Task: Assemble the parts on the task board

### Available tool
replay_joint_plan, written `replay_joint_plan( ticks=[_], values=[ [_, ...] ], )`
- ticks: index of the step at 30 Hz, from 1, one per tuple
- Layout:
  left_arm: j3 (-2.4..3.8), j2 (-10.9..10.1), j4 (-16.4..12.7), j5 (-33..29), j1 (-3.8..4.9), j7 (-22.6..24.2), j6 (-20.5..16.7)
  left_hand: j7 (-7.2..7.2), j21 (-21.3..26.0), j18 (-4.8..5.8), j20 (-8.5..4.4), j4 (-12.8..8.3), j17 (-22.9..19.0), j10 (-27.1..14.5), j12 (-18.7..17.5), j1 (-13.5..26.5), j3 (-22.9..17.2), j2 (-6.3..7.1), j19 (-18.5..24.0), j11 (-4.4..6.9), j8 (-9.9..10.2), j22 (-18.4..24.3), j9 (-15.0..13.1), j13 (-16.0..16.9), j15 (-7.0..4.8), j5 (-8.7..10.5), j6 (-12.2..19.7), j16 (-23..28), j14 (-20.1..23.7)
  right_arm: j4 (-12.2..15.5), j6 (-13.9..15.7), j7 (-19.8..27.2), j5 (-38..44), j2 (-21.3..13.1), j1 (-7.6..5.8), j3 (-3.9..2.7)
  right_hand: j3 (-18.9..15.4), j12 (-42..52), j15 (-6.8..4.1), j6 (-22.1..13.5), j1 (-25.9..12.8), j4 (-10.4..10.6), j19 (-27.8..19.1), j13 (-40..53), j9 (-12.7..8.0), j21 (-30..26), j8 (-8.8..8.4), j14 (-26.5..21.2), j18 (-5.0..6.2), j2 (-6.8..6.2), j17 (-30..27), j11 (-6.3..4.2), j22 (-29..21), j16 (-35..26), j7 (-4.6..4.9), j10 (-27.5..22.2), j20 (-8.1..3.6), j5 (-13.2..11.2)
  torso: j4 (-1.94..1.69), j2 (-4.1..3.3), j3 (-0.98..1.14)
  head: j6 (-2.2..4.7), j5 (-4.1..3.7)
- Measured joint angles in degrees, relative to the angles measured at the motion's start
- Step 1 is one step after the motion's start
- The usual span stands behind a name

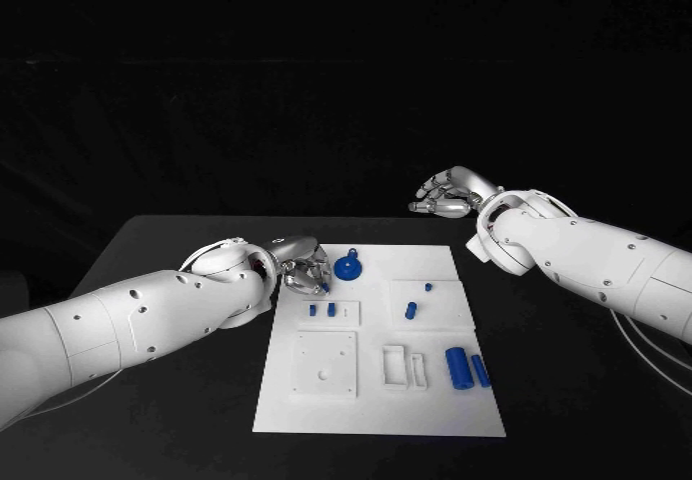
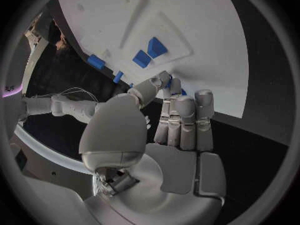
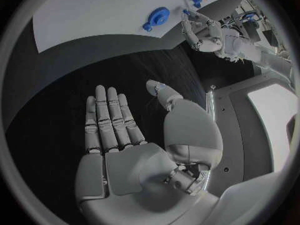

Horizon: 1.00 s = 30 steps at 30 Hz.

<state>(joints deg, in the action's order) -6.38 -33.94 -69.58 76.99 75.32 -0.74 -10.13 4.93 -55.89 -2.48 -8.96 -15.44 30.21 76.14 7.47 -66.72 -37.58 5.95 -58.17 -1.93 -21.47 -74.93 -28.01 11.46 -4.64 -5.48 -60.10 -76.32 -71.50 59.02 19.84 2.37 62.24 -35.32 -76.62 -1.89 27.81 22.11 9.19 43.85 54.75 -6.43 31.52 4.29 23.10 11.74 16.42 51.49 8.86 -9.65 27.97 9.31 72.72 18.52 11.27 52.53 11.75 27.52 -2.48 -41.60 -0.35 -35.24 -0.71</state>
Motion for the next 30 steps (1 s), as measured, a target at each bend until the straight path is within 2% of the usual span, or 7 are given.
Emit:
replay_joint_plan(
  ticks=[13,20,30],
  values=[
    [-0.13,0.15,-0.25,0.14,0.04,-0.3,0.41,0.01,0.0,0.0,-0.14,-0.01,0.01,0.19,-0.16,-0.28,0.01,-0.18,-0.31,0.21,0.23,0.01,0.03,-0.03,0.0,0.09,0.01,0.0,0.0,-0.03,-0.01,0.0,0.0,0.01,0.02,0.0,0.0,0.0,0.0,0.0,0.0,0.0,0.0,-0.05,0.0,0.0,0.2,0.0,0.0,0.0,-0.05,0.0,0.05,0.0,0.0,0.0,0.0,0.0,-0.01,-0.04,-0.02,-0.1,-0.09],
    [-0.75,0.55,0.01,1.4,0.27,-0.32,-0.08,0.1,0.0,0.0,-0.13,-0.01,0.01,0.32,-0.15,-0.31,0.01,-0.15,-0.32,0.09,0.27,0.02,0.02,0.0,0.01,-0.13,0.1,-0.27,-0.01,-0.06,-0.02,0.0,0.0,0.07,0.05,0.0,0.0,0.0,0.0,0.0,0.0,0.0,0.0,-0.04,0.01,0.0,0.2,0.0,0.0,0.0,-0.05,0.0,0.05,0.0,0.0,0.0,0.0,0.0,-0.02,-0.03,-0.03,-0.01,-0.15],
    [-0.93,0.79,-0.16,5.18,0.26,-0.25,-1.0,0.11,0.0,0.0,-0.05,-0.23,0.01,0.34,-0.15,-0.39,-0.07,-0.06,-0.39,0.08,0.11,0.02,0.02,0.02,0.01,-0.14,0.11,-0.27,-0.01,-0.09,-0.04,0.01,0.0,0.03,0.19,0.0,0.0,0.0,0.0,0.0,0.0,0.0,0.0,-0.04,-0.05,0.0,0.2,0.0,0.0,0.0,-0.05,0.0,0.1,0.0,0.0,0.0,0.0,0.0,0.03,-0.05,-0.02,-0.14,-0.19]
  ],
)
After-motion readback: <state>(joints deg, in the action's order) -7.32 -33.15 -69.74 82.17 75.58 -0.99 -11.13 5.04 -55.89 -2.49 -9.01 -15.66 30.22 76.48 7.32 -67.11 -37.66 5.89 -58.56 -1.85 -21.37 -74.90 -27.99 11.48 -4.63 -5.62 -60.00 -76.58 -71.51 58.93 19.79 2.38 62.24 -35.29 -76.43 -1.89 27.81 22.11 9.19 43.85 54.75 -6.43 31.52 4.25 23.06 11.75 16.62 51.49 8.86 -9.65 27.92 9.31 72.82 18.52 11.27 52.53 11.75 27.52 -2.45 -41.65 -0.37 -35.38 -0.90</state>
